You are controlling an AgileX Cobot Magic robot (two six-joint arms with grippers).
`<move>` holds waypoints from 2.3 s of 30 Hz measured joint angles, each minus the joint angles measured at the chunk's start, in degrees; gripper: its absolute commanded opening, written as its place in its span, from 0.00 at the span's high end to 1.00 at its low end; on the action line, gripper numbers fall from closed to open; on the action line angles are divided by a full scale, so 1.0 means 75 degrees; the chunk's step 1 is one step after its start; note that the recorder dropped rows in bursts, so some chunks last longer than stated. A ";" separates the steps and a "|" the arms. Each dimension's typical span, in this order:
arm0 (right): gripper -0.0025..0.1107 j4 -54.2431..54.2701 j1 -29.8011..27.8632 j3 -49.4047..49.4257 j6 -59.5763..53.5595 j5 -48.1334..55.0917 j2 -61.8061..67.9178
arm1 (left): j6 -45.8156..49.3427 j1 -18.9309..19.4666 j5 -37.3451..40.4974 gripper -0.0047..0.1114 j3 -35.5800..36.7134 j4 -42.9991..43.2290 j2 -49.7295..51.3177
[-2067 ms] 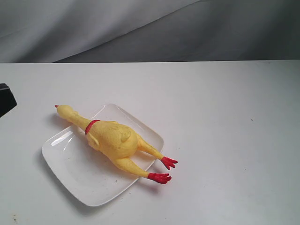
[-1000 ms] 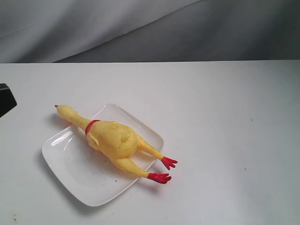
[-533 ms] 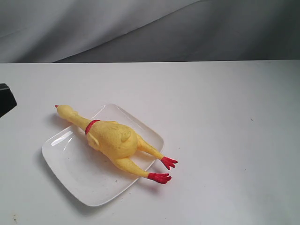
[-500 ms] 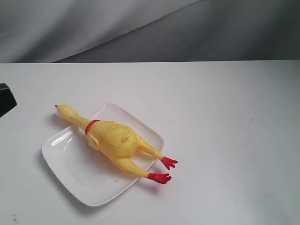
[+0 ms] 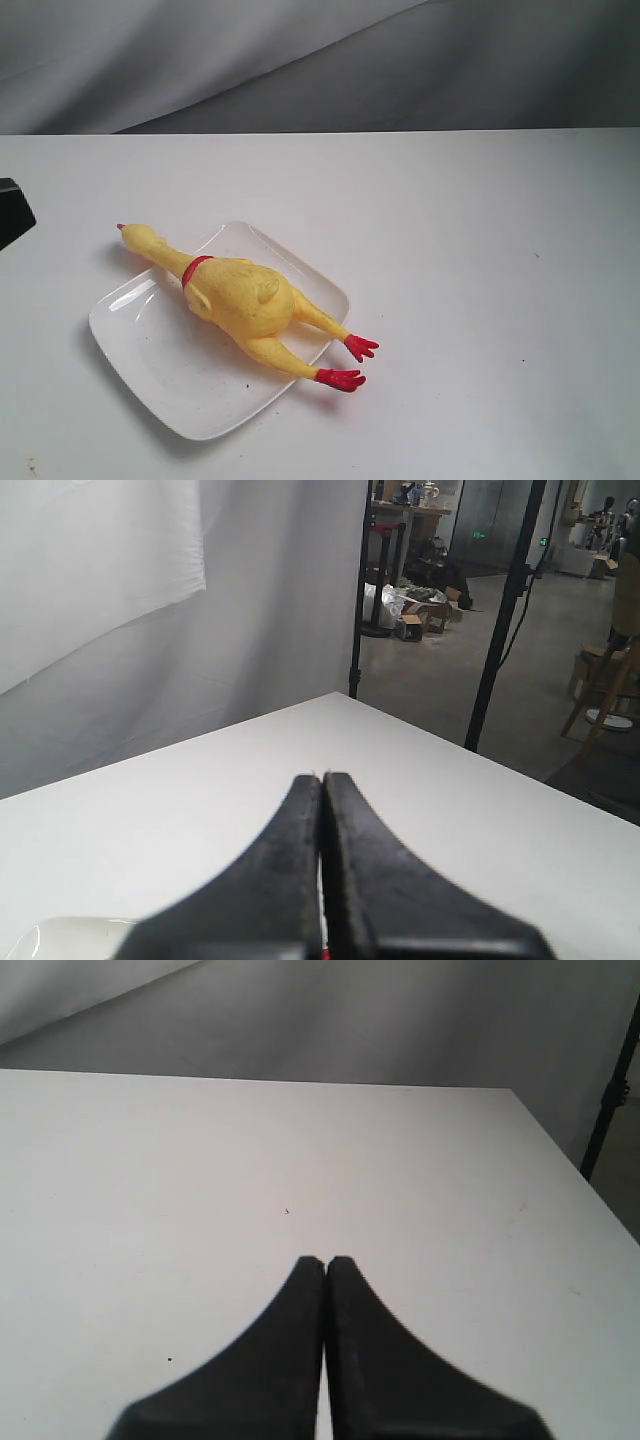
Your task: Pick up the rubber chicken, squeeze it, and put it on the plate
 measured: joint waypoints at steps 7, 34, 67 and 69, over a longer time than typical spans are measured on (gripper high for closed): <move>0.98 0.0000 0.0000 0.0000 0.0000 0.0005 0.0000 | 0.0000 0.0000 0.0000 0.96 0.0000 0.0000 0.0000; 0.98 0.0000 0.0000 0.0000 0.0013 0.0005 0.0000 | 0.0000 0.2787 0.0260 0.96 -0.0007 -0.0015 -0.4008; 0.98 0.0000 0.0000 0.0000 0.0024 0.0018 0.0000 | 1.3346 0.2828 0.1880 0.96 0.0856 -1.3663 -0.4023; 0.98 0.0000 0.0000 0.0000 0.0024 0.0018 0.0000 | 1.4321 0.2828 0.2291 0.96 0.0856 -1.4180 -0.4023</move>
